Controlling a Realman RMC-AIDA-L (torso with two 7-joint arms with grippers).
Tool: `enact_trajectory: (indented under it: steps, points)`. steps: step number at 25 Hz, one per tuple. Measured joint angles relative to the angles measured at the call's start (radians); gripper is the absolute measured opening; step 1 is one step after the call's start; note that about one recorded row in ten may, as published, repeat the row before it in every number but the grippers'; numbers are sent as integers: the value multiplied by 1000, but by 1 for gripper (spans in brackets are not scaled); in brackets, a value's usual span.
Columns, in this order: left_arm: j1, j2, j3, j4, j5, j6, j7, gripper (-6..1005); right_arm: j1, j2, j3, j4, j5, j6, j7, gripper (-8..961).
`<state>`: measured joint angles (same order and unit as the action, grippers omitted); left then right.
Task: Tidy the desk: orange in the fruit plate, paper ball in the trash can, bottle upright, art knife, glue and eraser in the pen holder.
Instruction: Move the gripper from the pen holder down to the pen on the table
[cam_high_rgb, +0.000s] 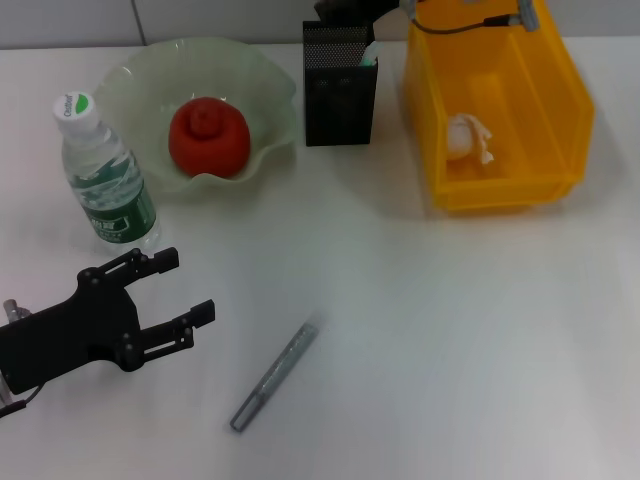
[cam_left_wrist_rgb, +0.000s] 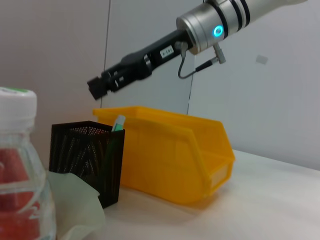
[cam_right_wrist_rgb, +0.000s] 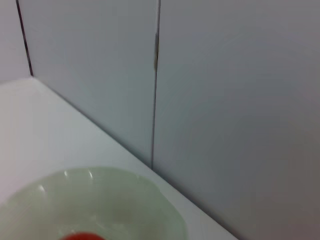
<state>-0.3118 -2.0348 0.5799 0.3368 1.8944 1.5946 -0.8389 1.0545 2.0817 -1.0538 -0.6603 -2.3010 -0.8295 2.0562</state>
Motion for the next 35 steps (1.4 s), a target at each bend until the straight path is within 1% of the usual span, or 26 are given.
enact_trajectory:
  steps: [2, 4, 6, 9, 10, 12, 13, 15, 16, 17, 18, 21, 23, 29, 35]
  points:
    - [0, 1, 3, 0, 1, 1, -4, 813, -27, -1, 0, -37, 57, -32, -20, 607]
    - [-1, 5, 7, 1, 2, 5, -15, 813, -70, -3, 0, -93, 146, -108, -69, 614]
    - [-2, 8, 8, 2, 2, 7, -20, 812, -115, -5, 4, -148, 236, -215, -132, 616]
    - [-3, 11, 8, 2, 2, 11, -24, 812, -173, -10, 11, -220, 318, -385, -211, 614]
    - [-2, 19, 8, 13, 2, 36, -29, 812, -186, -12, 11, -237, 334, -438, -230, 614]
    - [0, 25, 10, 18, 4, 54, -35, 812, -202, -19, 10, -261, 345, -551, -271, 613]
    - [0, 25, 10, 18, 4, 54, -35, 812, -204, -24, 7, -268, 344, -594, -284, 612]
    - [0, 36, 22, 25, 5, 68, -48, 812, -202, -32, -7, -268, 321, -658, -299, 611]
    - [1, 41, 30, 32, 5, 74, -59, 812, -199, -33, -17, -265, 301, -677, -303, 610]
    - [3, 46, 39, 42, 8, 78, -74, 812, -195, -33, -33, -262, 276, -692, -307, 610]
    - [3, 46, 39, 42, 8, 78, -74, 812, -191, -31, -52, -259, 253, -703, -309, 610]
    - [4, 50, 47, 62, 32, 81, -101, 811, -184, -14, -132, -259, 181, -706, -316, 610]
    - [4, 51, 47, 69, 39, 82, -110, 810, -178, -8, -182, -255, 158, -705, -320, 609]
    - [1, 51, 46, 81, 47, 83, -122, 809, -140, -3, -317, -198, 152, -664, -329, 609]
    - [1, 49, 44, 83, 48, 84, -122, 808, -114, 5, -417, -152, 159, -621, -351, 610]
